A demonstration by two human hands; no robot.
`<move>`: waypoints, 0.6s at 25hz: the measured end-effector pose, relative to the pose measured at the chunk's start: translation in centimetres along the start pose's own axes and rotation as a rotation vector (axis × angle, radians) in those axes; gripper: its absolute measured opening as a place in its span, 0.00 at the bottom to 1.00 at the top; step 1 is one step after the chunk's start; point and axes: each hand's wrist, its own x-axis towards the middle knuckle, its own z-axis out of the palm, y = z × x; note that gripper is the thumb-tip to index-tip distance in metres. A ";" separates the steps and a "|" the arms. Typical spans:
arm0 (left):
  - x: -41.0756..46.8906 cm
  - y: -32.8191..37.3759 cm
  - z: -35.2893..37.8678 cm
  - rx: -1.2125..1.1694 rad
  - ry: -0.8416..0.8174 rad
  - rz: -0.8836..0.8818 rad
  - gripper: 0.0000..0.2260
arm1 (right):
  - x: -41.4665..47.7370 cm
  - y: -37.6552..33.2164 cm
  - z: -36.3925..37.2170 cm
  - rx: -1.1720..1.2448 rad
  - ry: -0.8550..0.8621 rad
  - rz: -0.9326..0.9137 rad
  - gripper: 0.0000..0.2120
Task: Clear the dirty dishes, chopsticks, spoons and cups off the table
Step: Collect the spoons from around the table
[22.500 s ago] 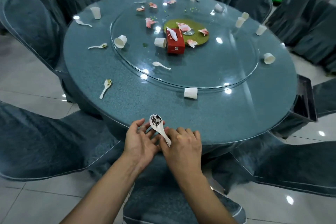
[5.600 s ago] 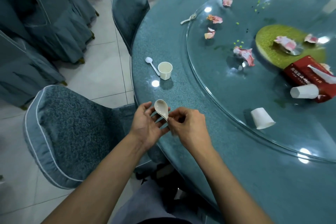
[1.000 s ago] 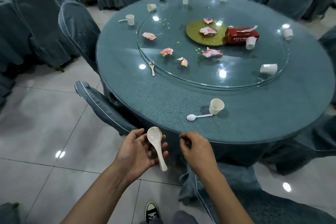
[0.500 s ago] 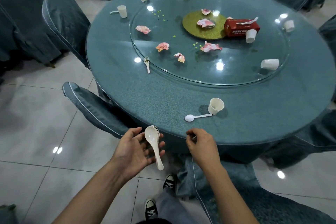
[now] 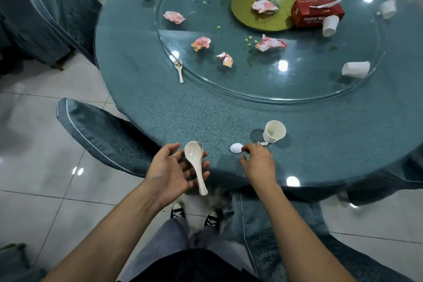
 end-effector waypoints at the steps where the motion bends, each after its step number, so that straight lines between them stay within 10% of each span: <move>1: 0.4 0.1 0.1 -0.001 -0.002 -0.006 0.26 | 0.5 0.1 0.4 -0.027 -0.005 -0.012 0.12; 15: 2.8 1.3 -0.1 -0.012 0.023 -0.021 0.26 | 4.2 0.2 4.1 -0.305 -0.116 -0.110 0.10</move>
